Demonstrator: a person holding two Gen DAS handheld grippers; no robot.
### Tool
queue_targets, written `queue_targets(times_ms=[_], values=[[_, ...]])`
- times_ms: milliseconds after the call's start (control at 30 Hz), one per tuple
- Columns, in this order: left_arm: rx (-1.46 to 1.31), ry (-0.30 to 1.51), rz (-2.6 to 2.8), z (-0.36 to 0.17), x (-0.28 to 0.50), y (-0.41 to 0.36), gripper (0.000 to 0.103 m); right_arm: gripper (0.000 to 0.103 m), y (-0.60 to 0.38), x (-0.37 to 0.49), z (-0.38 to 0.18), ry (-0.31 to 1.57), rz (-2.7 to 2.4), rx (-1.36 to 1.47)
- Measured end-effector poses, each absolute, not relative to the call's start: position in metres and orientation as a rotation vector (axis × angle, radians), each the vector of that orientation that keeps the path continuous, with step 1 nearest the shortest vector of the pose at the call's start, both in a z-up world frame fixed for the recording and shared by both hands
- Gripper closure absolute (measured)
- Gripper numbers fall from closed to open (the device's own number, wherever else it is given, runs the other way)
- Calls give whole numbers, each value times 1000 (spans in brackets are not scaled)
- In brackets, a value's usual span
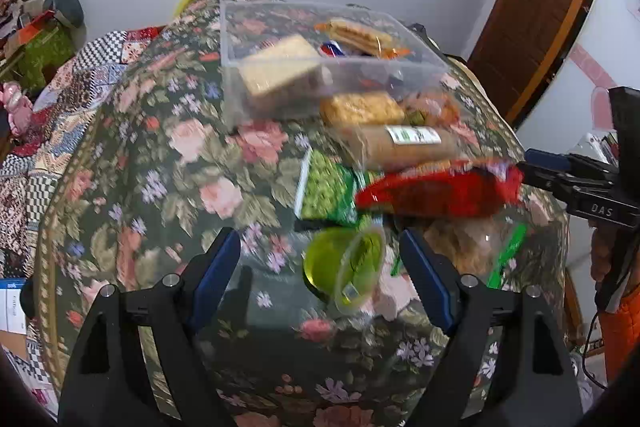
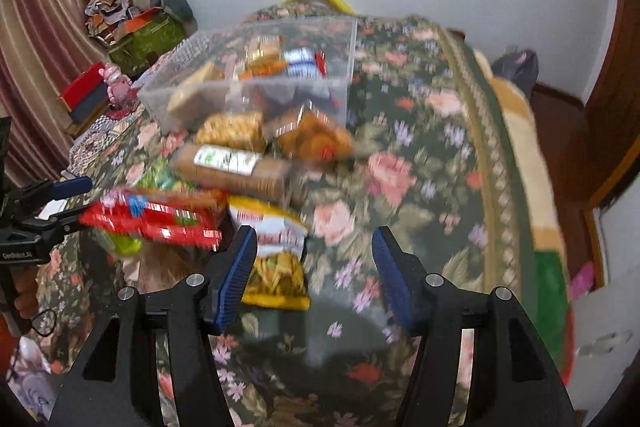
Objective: Organize snacks
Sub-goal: 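Grasp the green cup with left tool while right tool grasps yellow chip bag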
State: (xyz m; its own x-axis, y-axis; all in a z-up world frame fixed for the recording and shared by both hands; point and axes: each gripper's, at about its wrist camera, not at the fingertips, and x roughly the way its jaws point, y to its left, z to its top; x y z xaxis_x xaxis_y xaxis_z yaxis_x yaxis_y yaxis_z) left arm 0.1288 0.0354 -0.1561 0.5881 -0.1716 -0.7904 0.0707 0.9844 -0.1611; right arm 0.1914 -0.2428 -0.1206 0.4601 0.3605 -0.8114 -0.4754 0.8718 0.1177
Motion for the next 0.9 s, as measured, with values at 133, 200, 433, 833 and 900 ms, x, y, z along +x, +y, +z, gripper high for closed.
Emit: queue_targets(times_ms=[133,200,433,833,900], values=[[-117,963,-143,-175,130,31,22,47,-238,187,-135,1006,541,-117],[-122,969,-145,-183,131,30,24,47,-234,185,-140,1016,548,-123],[-150,982,-164,-198,140,26,42,47,-223,192,-154,1055,566,-86],[-150,936,-169,-193,132,24,61,72,-220,194,-164,1066,590,-31],[-146,924,-162,-189,129,25,63,77,-221,193,-162,1050,584,-40]])
